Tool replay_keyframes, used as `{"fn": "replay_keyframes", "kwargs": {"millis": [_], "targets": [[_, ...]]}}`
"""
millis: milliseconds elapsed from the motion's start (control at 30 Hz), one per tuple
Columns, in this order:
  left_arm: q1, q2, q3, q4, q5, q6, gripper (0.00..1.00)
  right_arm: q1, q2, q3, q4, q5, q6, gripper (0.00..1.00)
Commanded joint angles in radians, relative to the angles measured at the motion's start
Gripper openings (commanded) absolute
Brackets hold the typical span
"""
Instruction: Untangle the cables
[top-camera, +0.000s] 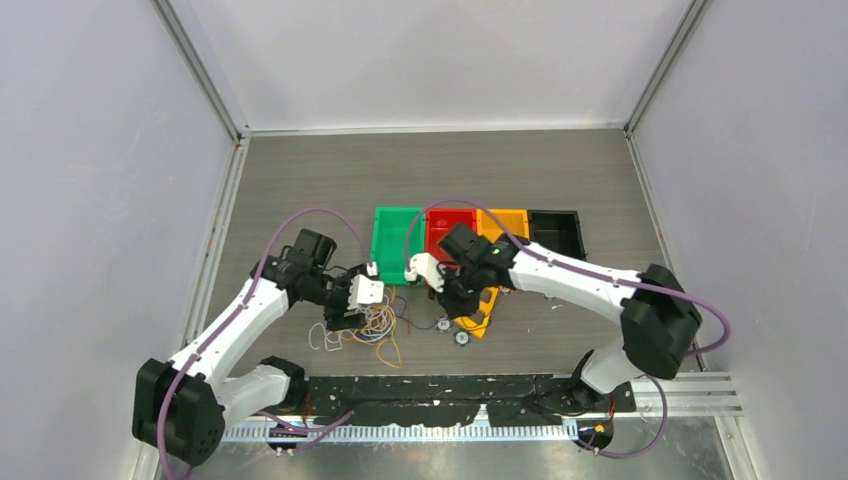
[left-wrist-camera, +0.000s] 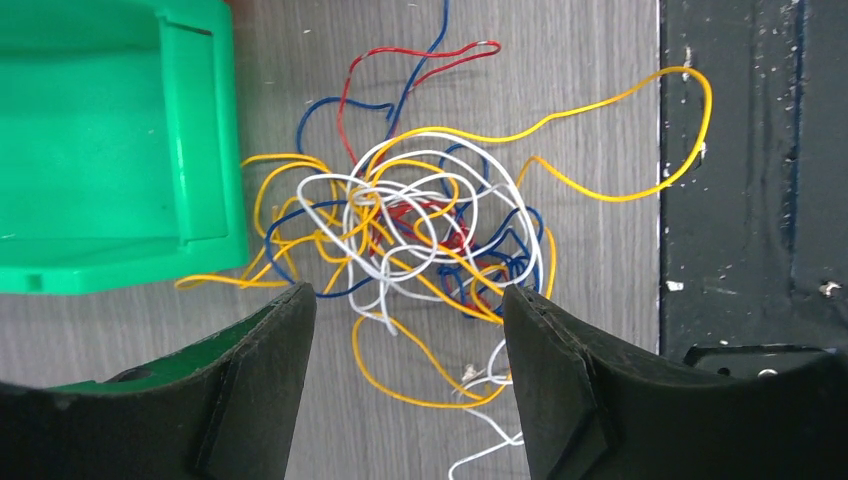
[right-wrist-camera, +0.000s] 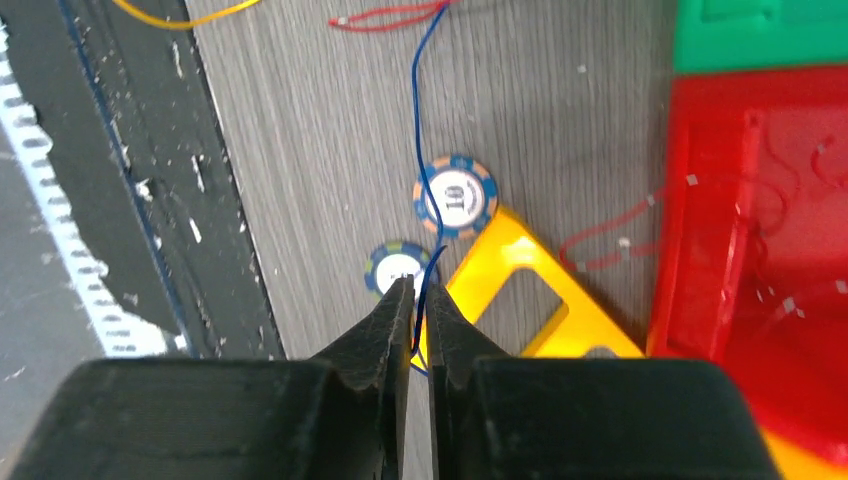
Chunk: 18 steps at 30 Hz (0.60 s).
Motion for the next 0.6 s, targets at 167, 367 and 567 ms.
{"fn": "replay_keyframes", "kwargs": {"millis": [167,367,567], "targets": [[0.078,-0.056,-0.030,-0.025,0.018,0.133,0.70,0.061,0.168,0.040,0.173,0.108,0.108,0.25],[0.081,-0.067,-0.039,-0.004,0.021,0.123,0.71,0.074,0.205,0.035,0.177,0.080,0.107,0.32],[0.081,-0.074,-0.050,0.025,0.007,0.110,0.72,0.089,0.215,0.015,0.188,0.090,0.092,0.35]]}}
